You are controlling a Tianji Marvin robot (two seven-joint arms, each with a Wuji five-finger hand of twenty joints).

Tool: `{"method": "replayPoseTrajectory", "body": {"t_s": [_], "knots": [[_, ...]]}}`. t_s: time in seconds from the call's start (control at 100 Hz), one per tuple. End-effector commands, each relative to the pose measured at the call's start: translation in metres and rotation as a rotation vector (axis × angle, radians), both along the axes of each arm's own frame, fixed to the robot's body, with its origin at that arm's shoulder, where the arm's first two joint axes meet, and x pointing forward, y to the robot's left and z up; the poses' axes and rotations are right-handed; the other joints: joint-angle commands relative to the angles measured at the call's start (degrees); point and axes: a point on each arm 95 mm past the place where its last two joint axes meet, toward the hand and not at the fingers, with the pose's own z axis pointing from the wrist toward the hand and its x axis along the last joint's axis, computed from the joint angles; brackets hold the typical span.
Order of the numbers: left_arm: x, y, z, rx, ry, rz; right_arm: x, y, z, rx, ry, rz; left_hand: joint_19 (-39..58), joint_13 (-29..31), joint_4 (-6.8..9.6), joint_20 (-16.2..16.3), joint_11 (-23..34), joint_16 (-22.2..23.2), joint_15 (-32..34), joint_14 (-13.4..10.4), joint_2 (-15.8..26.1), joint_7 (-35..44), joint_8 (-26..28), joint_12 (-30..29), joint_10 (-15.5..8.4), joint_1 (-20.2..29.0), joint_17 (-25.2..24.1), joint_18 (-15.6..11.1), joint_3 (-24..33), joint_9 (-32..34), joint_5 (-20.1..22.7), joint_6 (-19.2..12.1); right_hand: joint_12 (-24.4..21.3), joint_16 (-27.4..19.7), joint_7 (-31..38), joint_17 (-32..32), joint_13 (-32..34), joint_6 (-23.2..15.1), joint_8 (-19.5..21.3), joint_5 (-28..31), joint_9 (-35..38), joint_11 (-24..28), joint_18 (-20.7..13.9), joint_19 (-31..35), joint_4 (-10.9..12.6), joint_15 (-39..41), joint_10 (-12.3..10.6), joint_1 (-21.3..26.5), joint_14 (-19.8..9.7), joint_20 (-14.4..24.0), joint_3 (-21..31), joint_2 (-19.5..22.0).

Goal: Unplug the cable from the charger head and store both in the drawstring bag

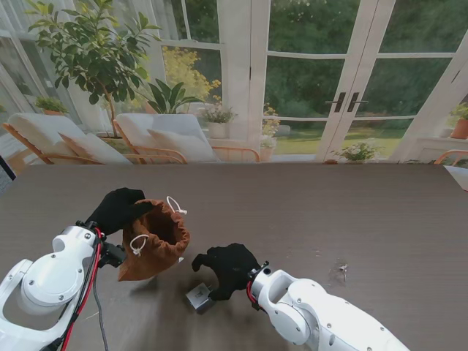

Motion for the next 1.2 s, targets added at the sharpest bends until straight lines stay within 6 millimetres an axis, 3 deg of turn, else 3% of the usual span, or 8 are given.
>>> {"method": "replayPoseTrajectory", "body": {"t_s": [0.0, 0.35, 0.73, 1.19], "knots": [[-0.003, -0.002, 0.001, -0.010, 0.003, -0.015, 0.001, 0.004, -0.005, -0.020, 0.005, 0.000, 3.68, 2.17, 2.04, -1.04, 0.74, -0.31, 5.67, -3.59, 1.55, 3.35, 0.99, 0.90, -2.89, 1.98, 0.57, -1.85, 0.36, 0.39, 1.79, 1.94, 1.43, 0.92, 0.69, -1.00, 2.40, -1.75, -0.39, -0.45, -0.14, 1.63, -1.74, 3.35, -1.83, 1.36, -1.64, -0.84, -1.23, 1.99, 2.15, -3.97], [-0.004, -0.002, 0.000, -0.018, 0.001, -0.026, 0.010, 0.011, -0.021, -0.078, -0.035, 0.011, 3.50, 2.04, 1.87, -0.91, 0.64, -0.24, 5.54, -3.30, 1.66, 3.23, 0.82, 0.91, -2.68, 2.14, 0.35, -1.66, 0.08, 0.26, 1.66, 2.02, 2.41, 0.95, 2.74, -0.15, 3.44, -1.99, -0.02, 1.55, 0.73, 2.91, -2.03, 4.02, -2.18, 2.78, -2.05, -1.04, -2.43, 1.60, 3.51, -5.63], [-0.004, -0.004, -0.002, -0.024, 0.012, -0.033, 0.008, 0.014, -0.036, -0.105, -0.026, 0.042, 3.21, 1.86, 1.67, -0.72, 0.50, -0.15, 5.39, -3.17, 1.79, 2.90, 0.53, 0.91, -2.57, 2.47, 0.03, -1.53, -0.42, 0.10, 1.45, 2.04, 2.85, 0.93, 3.56, -1.17, 2.78, -2.20, 0.10, 2.80, 0.21, 2.88, -1.89, 3.64, -2.44, 2.88, -2.06, -1.91, -2.35, 1.34, 4.05, -6.54], [-0.005, -0.007, -0.004, -0.027, 0.029, -0.025, 0.003, 0.015, -0.047, -0.135, -0.030, 0.059, 2.99, 1.59, 1.46, -0.45, 0.20, -0.07, 5.11, -2.96, 1.83, 2.53, 0.08, 0.87, -2.39, 2.87, -0.11, -1.48, -0.91, -0.14, 1.12, 2.16, 2.65, 1.17, 3.21, -2.74, 1.49, -2.22, -0.15, 3.20, -1.13, 1.81, -1.62, 2.64, -2.34, 2.55, -1.61, -2.66, -1.77, 1.54, 3.53, -4.55]]}}
